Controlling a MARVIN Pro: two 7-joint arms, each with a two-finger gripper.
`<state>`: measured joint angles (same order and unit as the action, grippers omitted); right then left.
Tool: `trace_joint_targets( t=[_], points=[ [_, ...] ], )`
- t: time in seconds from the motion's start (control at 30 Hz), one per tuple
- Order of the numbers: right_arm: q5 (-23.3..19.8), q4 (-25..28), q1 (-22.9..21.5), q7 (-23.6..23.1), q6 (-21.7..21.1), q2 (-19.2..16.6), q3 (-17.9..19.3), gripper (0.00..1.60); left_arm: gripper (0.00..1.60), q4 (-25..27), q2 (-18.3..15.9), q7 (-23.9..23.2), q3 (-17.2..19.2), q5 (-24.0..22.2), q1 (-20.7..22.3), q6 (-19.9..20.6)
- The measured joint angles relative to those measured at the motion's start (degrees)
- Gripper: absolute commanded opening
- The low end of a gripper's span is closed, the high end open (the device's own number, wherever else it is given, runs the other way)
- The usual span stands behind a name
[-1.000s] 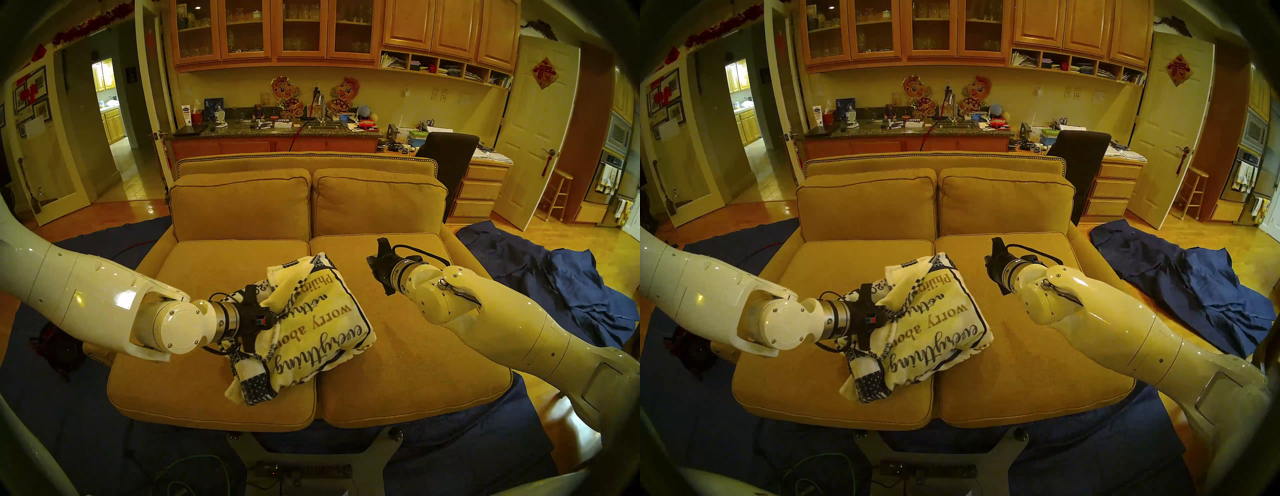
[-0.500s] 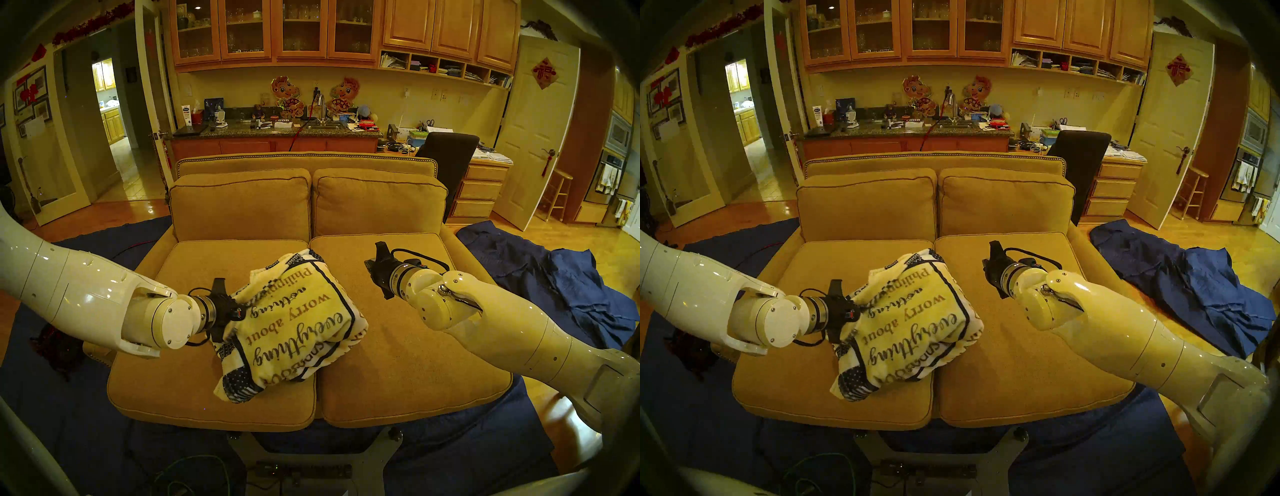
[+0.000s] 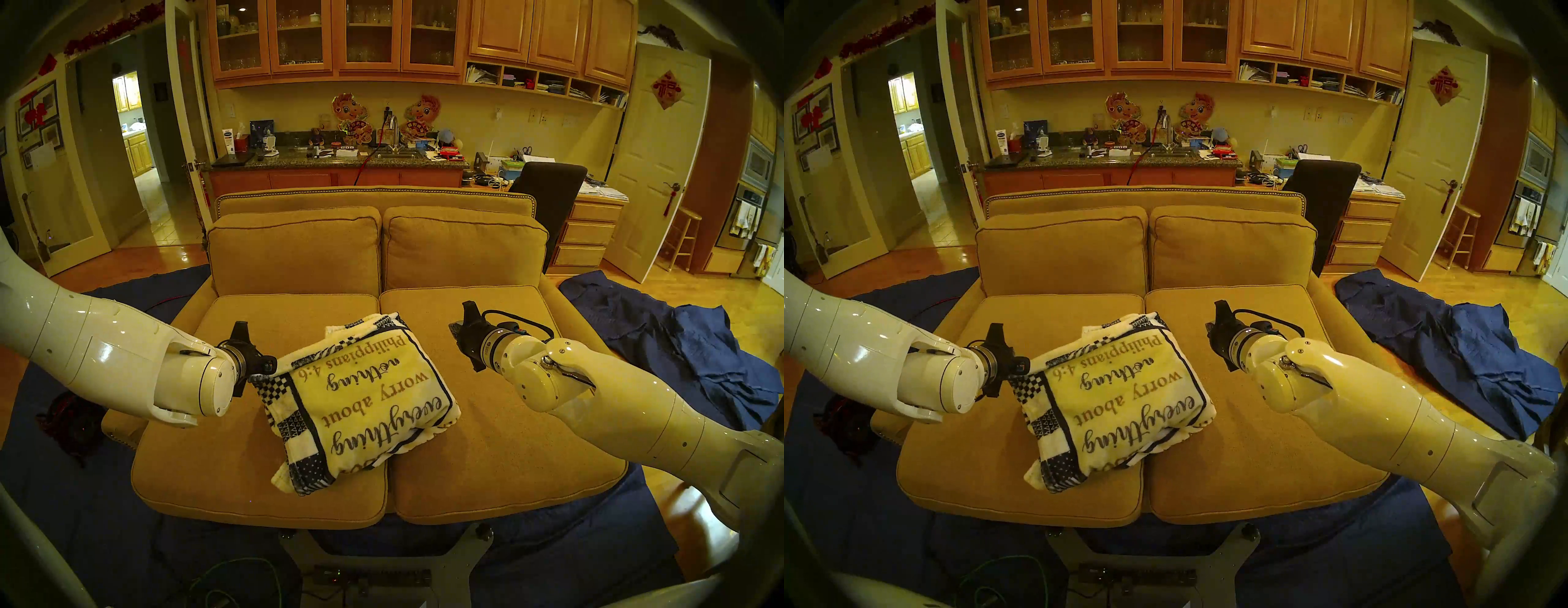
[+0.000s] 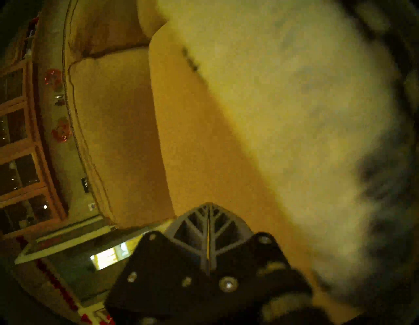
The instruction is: Fold the blanket in half twice
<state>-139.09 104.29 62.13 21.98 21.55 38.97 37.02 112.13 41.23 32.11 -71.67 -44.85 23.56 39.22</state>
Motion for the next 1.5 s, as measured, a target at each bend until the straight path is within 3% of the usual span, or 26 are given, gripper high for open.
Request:
trace_joint_targets(
  t=[0.47,0.7,0.73,0.77,0.8,0.83,1.1,1.5],
  points=[
    [-1.3,0.6,0.0,-0.2,-0.2,-1.0,1.0,0.0,0.0,11.2,1.6,8.4,1.8,2.3,5.8,13.4],
    [-2.9,0.9,0.0,-0.6,-0.4,-1.8,1.9,0.0,0.0,12.6,2.4,10.7,2.0,-0.5,6.3,15.3],
    [-3.1,0.9,0.0,-0.7,-0.4,-1.9,2.0,0.28,0.0,12.6,2.4,11.1,2.1,-0.9,6.2,15.4],
    [-3.3,1.0,0.0,-0.8,-0.4,-2.0,2.0,0.6,0.41,12.6,2.5,11.4,2.3,-1.4,6.2,15.5],
    [-3.5,1.1,0.0,-0.8,-0.5,-2.2,2.1,1.31,0.41,12.6,2.5,11.6,2.4,-1.7,6.1,15.6],
    [-3.8,1.2,0.0,-0.8,-0.6,-2.3,2.2,1.6,0.41,12.6,2.6,11.8,2.7,-2.0,6.0,15.6],
    [-6.8,3.6,1.3,-1.1,-1.9,-4.9,3.3,1.6,0.41,11.7,3.1,13.6,3.3,-4.3,4.4,15.8],
    [-7.8,4.0,1.7,-1.5,-2.4,-6.0,3.4,1.6,0.41,11.5,3.8,15.3,3.3,-6.3,4.2,15.8]
  ],
)
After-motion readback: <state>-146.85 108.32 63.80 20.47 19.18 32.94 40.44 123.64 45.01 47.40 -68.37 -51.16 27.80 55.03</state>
